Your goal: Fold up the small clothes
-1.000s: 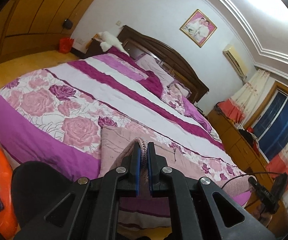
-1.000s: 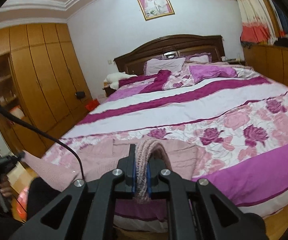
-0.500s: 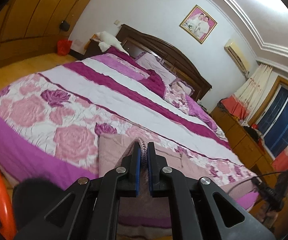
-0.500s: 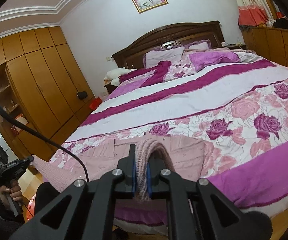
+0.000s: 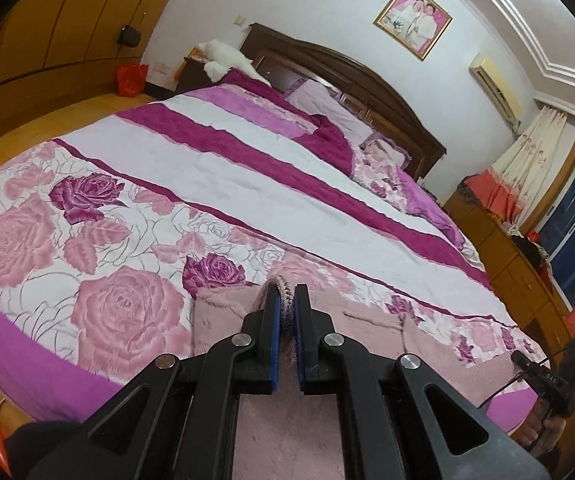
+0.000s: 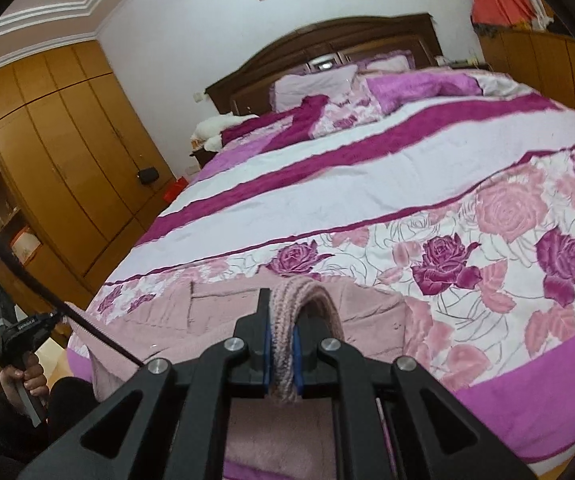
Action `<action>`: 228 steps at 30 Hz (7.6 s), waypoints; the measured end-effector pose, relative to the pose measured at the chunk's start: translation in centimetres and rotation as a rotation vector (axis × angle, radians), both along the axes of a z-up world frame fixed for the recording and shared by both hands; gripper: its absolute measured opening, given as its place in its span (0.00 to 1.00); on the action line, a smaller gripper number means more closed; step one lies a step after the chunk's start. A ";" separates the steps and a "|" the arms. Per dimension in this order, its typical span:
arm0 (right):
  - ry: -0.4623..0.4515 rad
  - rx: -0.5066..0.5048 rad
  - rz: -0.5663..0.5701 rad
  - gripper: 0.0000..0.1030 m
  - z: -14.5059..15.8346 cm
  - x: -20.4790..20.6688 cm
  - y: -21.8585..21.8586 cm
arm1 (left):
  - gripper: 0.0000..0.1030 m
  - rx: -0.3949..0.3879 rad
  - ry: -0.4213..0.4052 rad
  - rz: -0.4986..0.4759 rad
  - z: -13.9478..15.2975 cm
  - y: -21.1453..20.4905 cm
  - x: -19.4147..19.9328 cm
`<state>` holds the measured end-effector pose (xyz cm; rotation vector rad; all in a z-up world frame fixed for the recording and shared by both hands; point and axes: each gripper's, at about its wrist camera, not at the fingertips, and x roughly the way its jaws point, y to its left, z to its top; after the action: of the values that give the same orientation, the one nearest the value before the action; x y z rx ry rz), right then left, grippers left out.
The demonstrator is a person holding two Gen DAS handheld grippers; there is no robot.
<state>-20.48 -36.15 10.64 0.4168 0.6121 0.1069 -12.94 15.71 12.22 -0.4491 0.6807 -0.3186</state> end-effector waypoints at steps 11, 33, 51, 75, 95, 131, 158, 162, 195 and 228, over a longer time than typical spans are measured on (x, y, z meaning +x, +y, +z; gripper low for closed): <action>0.033 0.147 -0.022 0.08 -3.4 5.6 -2.8 | 0.00 -0.001 0.073 0.017 -2.2 0.0 5.1; 0.204 0.184 -0.037 0.08 -8.4 12.6 -4.2 | 0.00 -0.042 0.176 0.058 -7.5 -0.2 10.5; 0.333 0.146 -0.079 0.49 -10.9 14.9 -3.6 | 0.06 0.100 0.095 0.096 -6.9 -1.6 10.3; -0.051 -0.480 -0.152 0.88 -2.3 7.5 7.0 | 0.08 0.204 0.090 -0.135 -2.8 -7.4 2.5; 0.227 0.215 -0.111 0.41 -10.2 14.8 -4.4 | 0.00 0.025 0.299 -0.149 -9.7 -3.9 12.6; 0.231 0.261 -0.131 0.07 -10.6 17.6 -8.3 | 0.00 -0.101 0.196 -0.173 -7.6 -2.8 16.7; 0.319 0.405 -0.198 0.52 -14.6 16.3 -8.8 | 0.28 -0.384 0.442 -0.151 -12.4 1.5 15.8; 0.329 0.382 -0.191 0.53 -14.8 16.4 -8.0 | 0.17 -0.253 0.485 -0.257 -12.3 -2.3 16.3; 0.388 0.354 -0.238 0.59 -9.2 9.4 -5.9 | 0.21 0.084 0.323 -0.030 -5.1 -0.1 5.3; 0.263 0.114 -0.020 0.49 -10.1 6.1 -2.7 | 0.06 0.037 0.340 -0.005 -8.6 1.2 0.0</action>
<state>-14.36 -38.80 0.57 0.5523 0.8633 0.0681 -12.98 16.91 3.57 -0.4708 1.0176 -0.2354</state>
